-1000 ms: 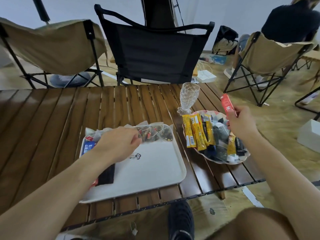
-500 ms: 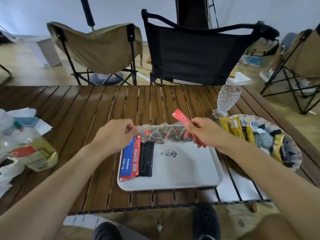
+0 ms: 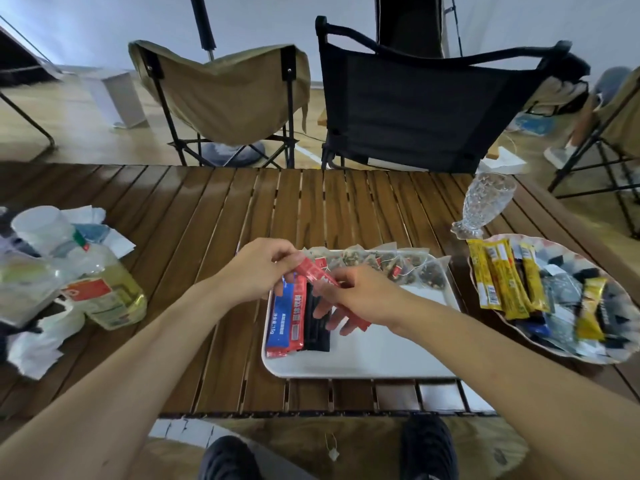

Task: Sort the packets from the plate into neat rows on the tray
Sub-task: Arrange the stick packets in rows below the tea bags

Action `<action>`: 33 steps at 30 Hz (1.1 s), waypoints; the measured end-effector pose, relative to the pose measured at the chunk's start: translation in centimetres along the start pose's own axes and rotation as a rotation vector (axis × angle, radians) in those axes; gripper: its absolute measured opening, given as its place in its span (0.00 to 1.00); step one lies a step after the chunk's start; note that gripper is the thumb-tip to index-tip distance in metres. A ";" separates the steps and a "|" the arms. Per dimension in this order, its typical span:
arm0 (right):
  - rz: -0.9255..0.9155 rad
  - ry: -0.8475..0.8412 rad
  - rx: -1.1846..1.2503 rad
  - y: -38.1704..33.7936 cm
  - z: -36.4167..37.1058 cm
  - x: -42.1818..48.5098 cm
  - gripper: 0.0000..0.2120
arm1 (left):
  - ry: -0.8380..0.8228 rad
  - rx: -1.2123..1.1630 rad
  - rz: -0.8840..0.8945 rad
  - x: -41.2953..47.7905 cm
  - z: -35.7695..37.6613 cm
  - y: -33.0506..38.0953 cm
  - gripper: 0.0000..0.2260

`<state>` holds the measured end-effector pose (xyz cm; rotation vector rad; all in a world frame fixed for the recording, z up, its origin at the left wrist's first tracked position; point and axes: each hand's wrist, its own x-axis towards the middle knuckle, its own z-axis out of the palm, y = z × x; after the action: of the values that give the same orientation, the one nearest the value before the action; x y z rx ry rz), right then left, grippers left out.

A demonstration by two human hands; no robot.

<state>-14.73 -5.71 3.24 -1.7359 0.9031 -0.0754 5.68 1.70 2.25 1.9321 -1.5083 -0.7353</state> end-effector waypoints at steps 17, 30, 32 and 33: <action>0.103 0.046 -0.020 -0.1 2.8 2.1 0.14 | 0.194 0.241 -0.070 0.5 1.0 -1.7 0.11; 0.170 0.124 -0.074 0.5 2.9 3.9 0.11 | -0.144 0.271 -0.161 -0.6 0.9 -2.3 0.14; 0.159 0.124 -0.124 0.6 3.0 4.0 0.10 | -0.143 0.295 -0.158 -0.6 0.9 -2.2 0.14; 0.156 0.125 -0.143 0.6 3.0 4.1 0.11 | -0.144 0.306 -0.157 -0.5 1.0 -2.3 0.14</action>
<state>-10.76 -5.79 0.03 -1.8015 1.1567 -0.0164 6.35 2.55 -0.03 2.2879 -1.6482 -0.7610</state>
